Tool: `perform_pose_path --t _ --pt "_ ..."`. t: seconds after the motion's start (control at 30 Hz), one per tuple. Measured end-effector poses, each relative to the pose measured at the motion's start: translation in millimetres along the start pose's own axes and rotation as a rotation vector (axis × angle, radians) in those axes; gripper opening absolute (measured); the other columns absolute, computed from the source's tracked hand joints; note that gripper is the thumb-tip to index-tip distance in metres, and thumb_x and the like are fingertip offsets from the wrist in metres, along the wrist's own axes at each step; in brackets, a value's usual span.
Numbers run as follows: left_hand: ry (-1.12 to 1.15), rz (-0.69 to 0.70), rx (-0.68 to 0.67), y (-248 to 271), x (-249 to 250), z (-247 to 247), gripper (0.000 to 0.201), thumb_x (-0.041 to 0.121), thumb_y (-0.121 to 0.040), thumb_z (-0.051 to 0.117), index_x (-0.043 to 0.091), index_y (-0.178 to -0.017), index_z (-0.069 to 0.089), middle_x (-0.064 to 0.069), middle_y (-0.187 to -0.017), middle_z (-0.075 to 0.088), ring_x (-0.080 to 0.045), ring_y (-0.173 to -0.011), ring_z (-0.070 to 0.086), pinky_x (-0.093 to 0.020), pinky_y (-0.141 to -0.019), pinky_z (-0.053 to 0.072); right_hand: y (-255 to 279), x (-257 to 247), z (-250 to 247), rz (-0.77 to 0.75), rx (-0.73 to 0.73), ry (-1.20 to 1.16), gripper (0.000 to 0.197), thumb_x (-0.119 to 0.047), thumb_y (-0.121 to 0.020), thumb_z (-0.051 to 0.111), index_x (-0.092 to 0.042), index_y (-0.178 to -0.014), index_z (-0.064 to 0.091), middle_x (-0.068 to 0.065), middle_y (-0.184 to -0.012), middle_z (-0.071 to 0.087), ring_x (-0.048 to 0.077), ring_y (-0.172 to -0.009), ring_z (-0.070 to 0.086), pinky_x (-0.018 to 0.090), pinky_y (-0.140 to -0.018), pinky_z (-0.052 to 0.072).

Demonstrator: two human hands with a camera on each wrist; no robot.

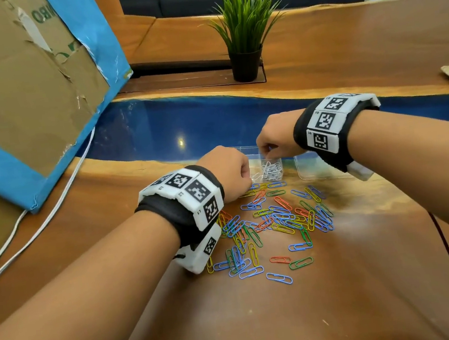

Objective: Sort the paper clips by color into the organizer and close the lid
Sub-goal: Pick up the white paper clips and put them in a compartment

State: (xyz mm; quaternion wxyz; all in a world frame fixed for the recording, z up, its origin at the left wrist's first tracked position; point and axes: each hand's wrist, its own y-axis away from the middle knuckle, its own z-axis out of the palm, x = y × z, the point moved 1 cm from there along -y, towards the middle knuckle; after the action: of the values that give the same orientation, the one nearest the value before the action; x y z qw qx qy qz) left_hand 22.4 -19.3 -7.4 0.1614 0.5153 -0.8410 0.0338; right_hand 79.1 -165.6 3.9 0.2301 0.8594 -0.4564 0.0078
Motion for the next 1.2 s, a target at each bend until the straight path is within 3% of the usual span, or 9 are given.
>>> perform_pose_path --t 0.13,0.43,0.6,0.73,0.8,0.9,1.0,1.2 --pt "-0.020 0.001 -0.006 -1 0 0 0.010 0.022 -0.086 0.053 0.021 -0.080 0.061 0.005 -0.084 0.057 -0.015 -0.080 0.051 -0.026 -0.069 0.041 1 3 3 -0.016 -0.002 -0.020 0.018 -0.026 -0.091 0.049 -0.018 -0.098 0.064 -0.006 -0.083 0.057 0.015 -0.078 0.050 0.026 -0.070 0.042" --pt "-0.030 -0.006 -0.011 -1 1 -1 0.014 0.023 -0.087 0.052 0.019 -0.084 0.064 0.002 -0.089 0.063 -0.017 -0.085 0.056 -0.026 -0.070 0.042 5 7 8 -0.046 -0.024 -0.027 0.013 -0.025 -0.093 0.044 -0.020 -0.092 0.056 -0.002 -0.090 0.058 0.018 -0.083 0.051 0.030 -0.076 0.044" --pt "-0.019 -0.026 -0.011 -1 2 -4 0.011 0.024 -0.086 0.054 0.023 -0.076 0.057 0.005 -0.083 0.061 -0.017 -0.083 0.057 -0.026 -0.070 0.045 12 12 6 0.003 0.074 -0.171 0.017 -0.020 -0.089 0.042 -0.026 -0.074 0.041 0.004 -0.088 0.062 0.025 -0.078 0.055 0.036 -0.072 0.046" --pt "-0.013 -0.034 -0.022 -2 4 -9 0.010 0.024 -0.087 0.054 0.020 -0.080 0.060 0.002 -0.087 0.066 -0.018 -0.085 0.060 -0.026 -0.069 0.043 20 15 0 0.036 0.089 -0.205 0.007 -0.022 -0.090 0.047 -0.022 -0.084 0.052 -0.002 -0.084 0.060 0.019 -0.076 0.052 0.030 -0.068 0.041" --pt "-0.040 -0.034 0.005 -5 8 -10 0.010 0.025 -0.087 0.055 0.020 -0.083 0.063 0.001 -0.093 0.067 -0.020 -0.090 0.061 -0.027 -0.071 0.045 20 13 -4 0.058 0.096 -0.198 0.014 -0.028 -0.090 0.053 -0.020 -0.090 0.065 -0.004 -0.084 0.062 0.014 -0.076 0.052 0.025 -0.069 0.038" --pt "-0.090 -0.043 0.032 -8 16 -9 0.009 0.031 -0.086 0.057 0.027 -0.081 0.062 0.003 -0.094 0.062 -0.022 -0.090 0.060 -0.031 -0.071 0.045 14 7 -9 0.172 0.100 -0.240 0.024 -0.037 -0.085 0.062 -0.017 -0.090 0.074 -0.003 -0.079 0.067 0.017 -0.077 0.059 0.025 -0.064 0.044" --pt "-0.174 -0.037 0.055 -13 23 -7 0.015 0.033 -0.088 0.055 0.026 -0.091 0.068 0.004 -0.098 0.064 -0.023 -0.092 0.061 -0.031 -0.066 0.041 5 -5 -7 0.276 0.027 -0.196 0.026 -0.039 -0.080 0.068 -0.014 -0.084 0.073 0.001 -0.074 0.065 0.022 -0.072 0.060 0.024 -0.053 0.043" --pt "-0.214 -0.038 0.060 -17 25 -8 0.019 0.032 -0.087 0.054 0.027 -0.097 0.069 0.001 -0.100 0.068 -0.025 -0.094 0.063 -0.032 -0.065 0.041 -5 -14 -11 0.373 -0.011 -0.135 0.026 -0.032 -0.076 0.075 -0.014 -0.077 0.057 0.002 -0.066 0.054 0.026 -0.072 0.061 0.032 -0.061 0.047"
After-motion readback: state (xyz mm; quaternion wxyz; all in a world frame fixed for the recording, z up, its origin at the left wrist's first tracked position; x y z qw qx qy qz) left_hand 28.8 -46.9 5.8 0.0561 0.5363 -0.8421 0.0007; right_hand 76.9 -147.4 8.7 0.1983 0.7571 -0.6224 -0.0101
